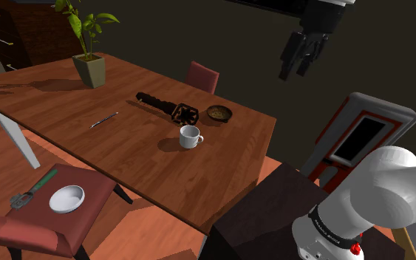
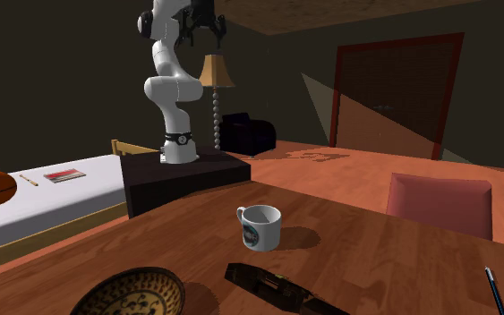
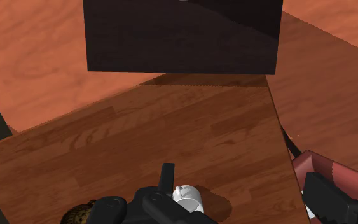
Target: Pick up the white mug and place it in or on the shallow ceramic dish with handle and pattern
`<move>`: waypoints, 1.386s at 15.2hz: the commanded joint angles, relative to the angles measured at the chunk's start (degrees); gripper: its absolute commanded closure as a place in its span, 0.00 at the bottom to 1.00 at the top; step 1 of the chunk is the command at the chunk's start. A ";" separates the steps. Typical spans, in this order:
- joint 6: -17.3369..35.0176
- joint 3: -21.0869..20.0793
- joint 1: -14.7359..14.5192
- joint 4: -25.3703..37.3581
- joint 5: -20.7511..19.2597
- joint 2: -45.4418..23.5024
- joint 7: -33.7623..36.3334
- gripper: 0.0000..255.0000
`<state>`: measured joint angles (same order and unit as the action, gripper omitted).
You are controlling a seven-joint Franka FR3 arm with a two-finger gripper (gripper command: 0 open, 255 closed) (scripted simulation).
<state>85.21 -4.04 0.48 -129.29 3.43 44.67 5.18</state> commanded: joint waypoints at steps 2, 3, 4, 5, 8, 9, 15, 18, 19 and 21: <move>1.98 -0.22 0.01 -1.05 0.02 -0.89 0.04 0.00; 3.97 -0.45 0.01 -2.02 0.03 -1.85 0.08 0.00; 5.95 -0.68 0.03 -2.91 0.03 -2.90 0.12 0.00; 7.94 -0.92 0.05 -3.73 0.03 -4.02 0.17 0.00; 13.88 -1.63 0.16 -5.70 -0.03 -7.86 0.37 0.00; 15.85 -1.87 0.21 -6.19 -0.07 -9.29 0.45 0.00; 27.32 -3.29 0.57 -7.44 -0.75 -19.26 1.21 0.00; 32.68 -3.97 0.84 -6.94 -1.45 -25.01 1.80 0.00; 34.38 -4.18 0.94 -6.60 -1.75 -27.01 2.05 0.00; 37.63 -4.57 1.13 -5.69 -2.48 -31.14 2.60 0.00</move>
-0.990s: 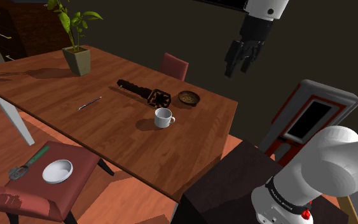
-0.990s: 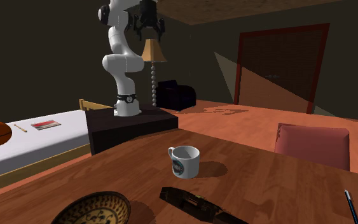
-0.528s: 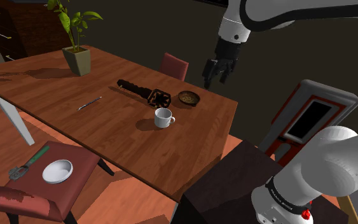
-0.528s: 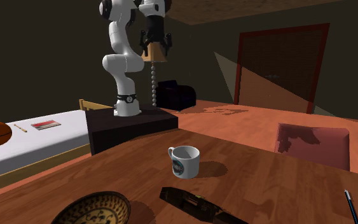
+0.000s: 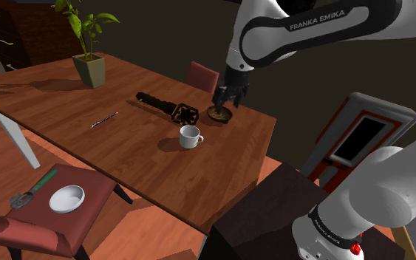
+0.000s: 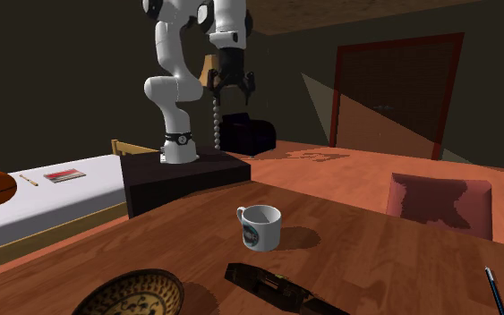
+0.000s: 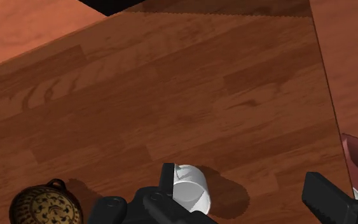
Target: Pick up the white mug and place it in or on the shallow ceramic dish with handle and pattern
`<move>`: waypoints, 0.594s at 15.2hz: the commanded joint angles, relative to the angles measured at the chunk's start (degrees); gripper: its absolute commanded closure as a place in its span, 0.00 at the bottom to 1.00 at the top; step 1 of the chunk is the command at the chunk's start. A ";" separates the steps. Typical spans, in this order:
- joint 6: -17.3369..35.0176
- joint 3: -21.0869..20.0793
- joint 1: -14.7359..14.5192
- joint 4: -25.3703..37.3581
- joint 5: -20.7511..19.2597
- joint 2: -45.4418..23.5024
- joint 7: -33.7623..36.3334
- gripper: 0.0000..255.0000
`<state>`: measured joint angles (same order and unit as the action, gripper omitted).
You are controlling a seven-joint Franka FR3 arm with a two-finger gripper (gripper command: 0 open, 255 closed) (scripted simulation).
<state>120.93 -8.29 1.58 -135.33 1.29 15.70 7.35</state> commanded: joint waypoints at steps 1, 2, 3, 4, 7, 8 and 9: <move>3.46 -0.50 0.12 0.93 -0.76 -4.27 0.76 0.00; 4.95 -0.66 0.20 1.60 -1.23 -6.41 1.10 0.00; 6.38 -0.79 0.27 2.34 -1.74 -8.56 1.46 0.00; 7.74 -0.91 0.32 3.16 -2.29 -10.74 1.85 0.00; 11.42 -1.08 0.36 6.09 -4.14 -17.37 3.13 0.00; 12.50 -1.06 0.31 7.23 -4.81 -19.60 3.58 0.00; 13.51 -1.01 0.24 8.44 -5.49 -21.83 4.04 0.00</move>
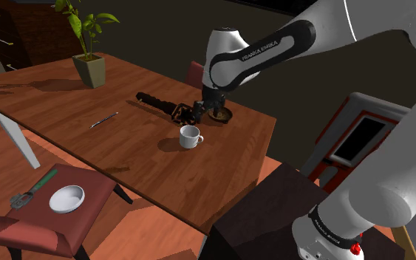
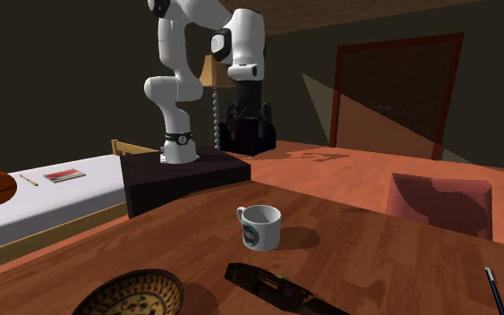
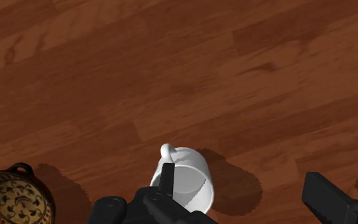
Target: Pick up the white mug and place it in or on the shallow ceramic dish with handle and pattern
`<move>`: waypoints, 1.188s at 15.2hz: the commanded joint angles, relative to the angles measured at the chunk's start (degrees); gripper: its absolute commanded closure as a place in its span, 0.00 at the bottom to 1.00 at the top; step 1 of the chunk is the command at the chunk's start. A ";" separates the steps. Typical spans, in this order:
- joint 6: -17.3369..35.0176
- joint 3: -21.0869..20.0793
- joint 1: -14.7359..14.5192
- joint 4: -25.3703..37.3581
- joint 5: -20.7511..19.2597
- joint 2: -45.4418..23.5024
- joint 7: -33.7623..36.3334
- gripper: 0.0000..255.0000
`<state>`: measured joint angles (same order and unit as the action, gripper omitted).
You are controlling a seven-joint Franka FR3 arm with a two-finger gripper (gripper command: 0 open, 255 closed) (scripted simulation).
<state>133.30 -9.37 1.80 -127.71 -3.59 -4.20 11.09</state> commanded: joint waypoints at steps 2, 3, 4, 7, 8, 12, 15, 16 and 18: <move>2.93 0.28 -0.22 3.47 -1.98 -6.41 1.19 0.00; 3.72 0.44 -0.39 4.91 -2.65 -8.66 1.62 0.00; 4.43 0.62 -0.59 6.43 -3.29 -10.90 2.02 0.00; 6.13 1.31 -1.32 11.44 -5.03 -17.62 3.07 0.00; 6.55 1.57 -1.59 13.26 -5.52 -19.87 3.34 0.00; 7.52 2.63 -2.73 21.39 -7.06 -28.91 4.09 0.00; 7.52 3.23 -3.43 27.30 -7.68 -34.75 4.26 0.00; 7.97 3.32 -3.47 27.47 -7.77 -35.36 4.31 0.00; 8.84 3.51 -3.56 27.84 -7.95 -36.60 4.42 0.00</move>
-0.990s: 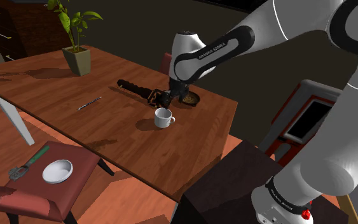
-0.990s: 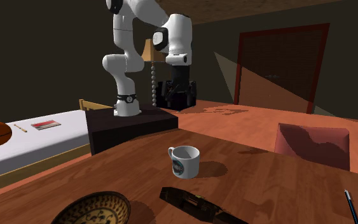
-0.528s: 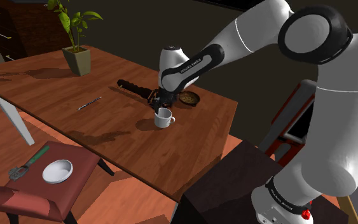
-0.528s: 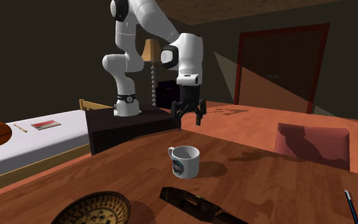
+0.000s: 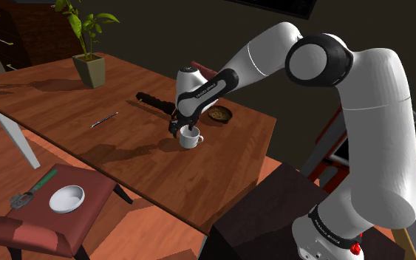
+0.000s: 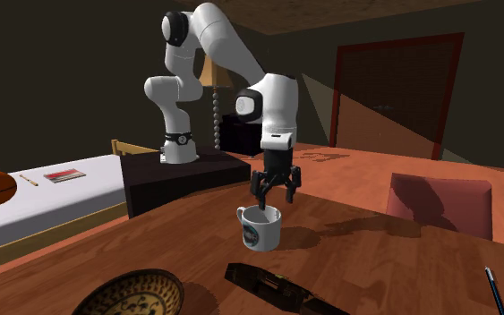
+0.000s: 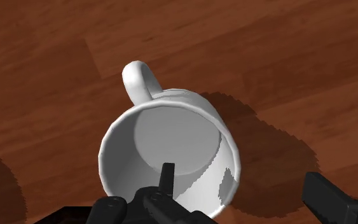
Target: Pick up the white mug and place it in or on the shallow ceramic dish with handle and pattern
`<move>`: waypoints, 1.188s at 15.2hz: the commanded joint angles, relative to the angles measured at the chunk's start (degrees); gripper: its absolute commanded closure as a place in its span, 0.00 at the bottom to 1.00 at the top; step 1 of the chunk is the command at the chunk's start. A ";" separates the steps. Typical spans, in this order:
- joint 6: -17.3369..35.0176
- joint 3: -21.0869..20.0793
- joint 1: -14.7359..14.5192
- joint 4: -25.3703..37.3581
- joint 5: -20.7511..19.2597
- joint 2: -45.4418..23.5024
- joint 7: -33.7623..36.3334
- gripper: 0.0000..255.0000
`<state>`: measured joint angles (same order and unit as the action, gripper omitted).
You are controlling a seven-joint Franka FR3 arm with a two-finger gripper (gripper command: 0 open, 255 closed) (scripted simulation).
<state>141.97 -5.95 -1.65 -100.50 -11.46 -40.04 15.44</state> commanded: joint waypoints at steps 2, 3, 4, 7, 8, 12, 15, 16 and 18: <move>1.02 0.27 -0.19 1.05 -0.26 -2.03 0.17 0.00; 1.43 0.36 -0.23 1.28 -0.34 -2.67 0.22 0.00; 1.84 0.45 -0.27 1.52 -0.42 -3.32 0.27 0.00; 2.07 0.51 -0.30 1.67 -0.47 -3.69 0.29 0.00; 2.07 0.51 -0.30 1.67 -0.47 -3.69 0.29 0.00; 2.06 0.51 -0.30 1.67 -0.47 -3.69 0.30 0.00; 2.06 0.51 -0.30 1.67 -0.47 -3.69 0.30 1.00; 2.06 0.51 -0.30 1.67 -0.47 -3.69 0.30 1.00; 2.06 0.51 -0.30 1.67 -0.47 -3.69 0.30 1.00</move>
<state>144.02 -5.45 -1.95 -98.83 -11.92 -43.72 15.74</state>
